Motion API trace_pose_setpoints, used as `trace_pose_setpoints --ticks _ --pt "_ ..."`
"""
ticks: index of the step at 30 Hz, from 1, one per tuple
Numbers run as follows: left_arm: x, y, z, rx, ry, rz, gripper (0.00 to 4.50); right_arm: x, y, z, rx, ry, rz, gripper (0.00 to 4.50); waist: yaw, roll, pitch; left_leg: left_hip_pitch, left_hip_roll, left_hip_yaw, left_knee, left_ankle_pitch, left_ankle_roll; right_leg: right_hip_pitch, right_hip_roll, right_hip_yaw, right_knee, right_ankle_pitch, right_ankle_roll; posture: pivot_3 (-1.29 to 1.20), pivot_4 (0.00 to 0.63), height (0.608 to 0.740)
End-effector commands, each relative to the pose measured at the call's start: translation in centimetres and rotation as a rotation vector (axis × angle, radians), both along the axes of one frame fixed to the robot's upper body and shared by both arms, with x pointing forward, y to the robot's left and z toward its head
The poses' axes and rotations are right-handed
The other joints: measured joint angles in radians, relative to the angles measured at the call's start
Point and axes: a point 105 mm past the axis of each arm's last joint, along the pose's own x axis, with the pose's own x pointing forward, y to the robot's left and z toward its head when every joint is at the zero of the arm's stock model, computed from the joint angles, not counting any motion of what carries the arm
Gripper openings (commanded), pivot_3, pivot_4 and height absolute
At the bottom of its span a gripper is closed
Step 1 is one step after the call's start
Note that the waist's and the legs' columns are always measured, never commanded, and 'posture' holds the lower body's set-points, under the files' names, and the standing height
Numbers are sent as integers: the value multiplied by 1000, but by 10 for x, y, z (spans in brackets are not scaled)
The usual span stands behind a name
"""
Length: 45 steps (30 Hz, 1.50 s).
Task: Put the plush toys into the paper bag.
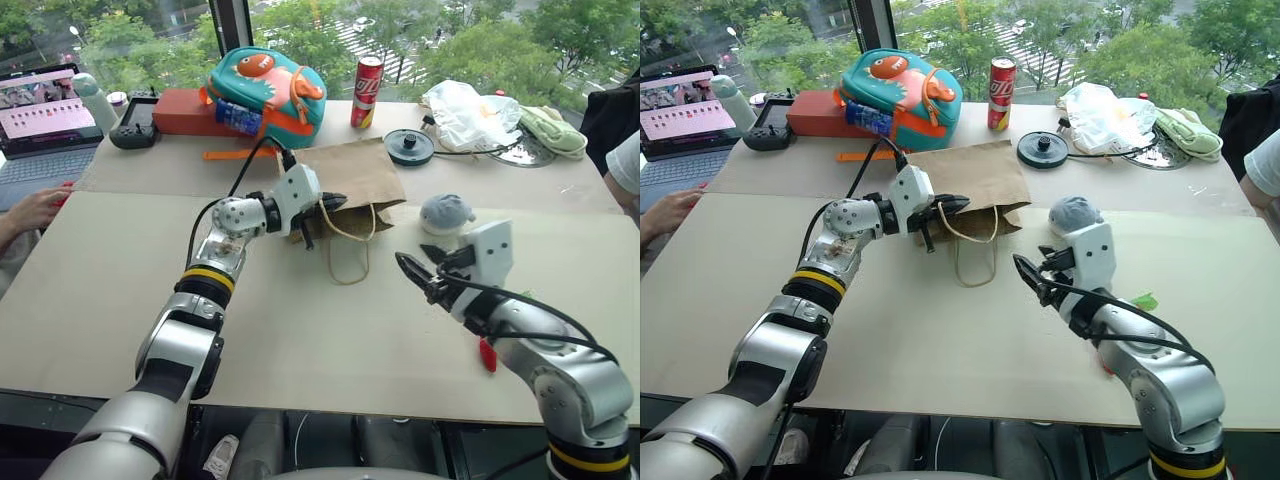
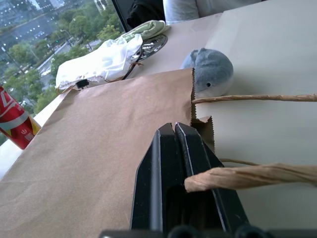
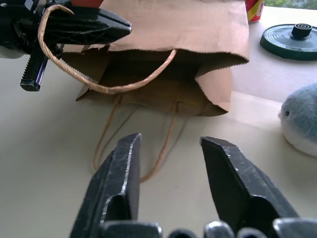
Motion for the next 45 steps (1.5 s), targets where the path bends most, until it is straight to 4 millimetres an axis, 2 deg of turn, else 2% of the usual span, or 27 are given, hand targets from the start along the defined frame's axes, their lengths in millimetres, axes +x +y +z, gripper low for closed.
trace_pose_setpoints --ticks 1,3,6,12,17,23,30,38,45 --pt "-2 -5 26 -71 -5 -16 0 5 15 4 -1 -34 11 651 -3 0 0 0 0 0 0 0 0 0 0 0 0 0 0 0 150 739" --pt "-3 -7 32 -89 19 -20 0 17 24 4 9 -43 -3 34 -9 0 0 0 0 0 0 0 0 0 0 0 0 0 0 0 150 739" --pt "-6 -10 40 -130 73 -39 0 40 36 4 32 -62 -53 34 -17 0 0 0 0 0 0 0 0 0 0 0 0 0 0 0 150 739" --pt "-11 -12 43 -148 122 -52 0 64 51 11 108 -127 -72 34 -17 0 0 0 0 -1 -1 0 0 -1 0 0 0 0 0 0 150 739" --pt "-12 -11 50 -183 160 -47 0 78 66 1 130 -117 -51 34 -17 1 0 0 0 -1 -1 0 0 -1 0 0 0 0 0 0 150 739" --pt "-11 -13 58 -234 206 -39 0 97 78 -24 146 -45 -91 34 -18 1 0 1 0 -1 -1 0 0 -1 0 0 1 0 -1 0 150 739" --pt "-9 -13 66 -283 238 -25 0 103 92 -44 91 -2 -48 34 -19 1 0 1 0 -1 -1 0 0 -1 0 0 2 0 -1 0 150 739" --pt "-8 -12 81 -334 214 -20 0 99 85 -81 50 224 -90 34 -19 1 -1 2 0 -1 -1 0 0 -1 0 0 8 0 -1 0 150 739" --pt "-11 -11 84 -355 209 -20 0 95 82 -81 34 251 -97 34 -19 1 -1 2 0 -1 -1 0 0 -1 0 0 8 0 -1 0 150 739"
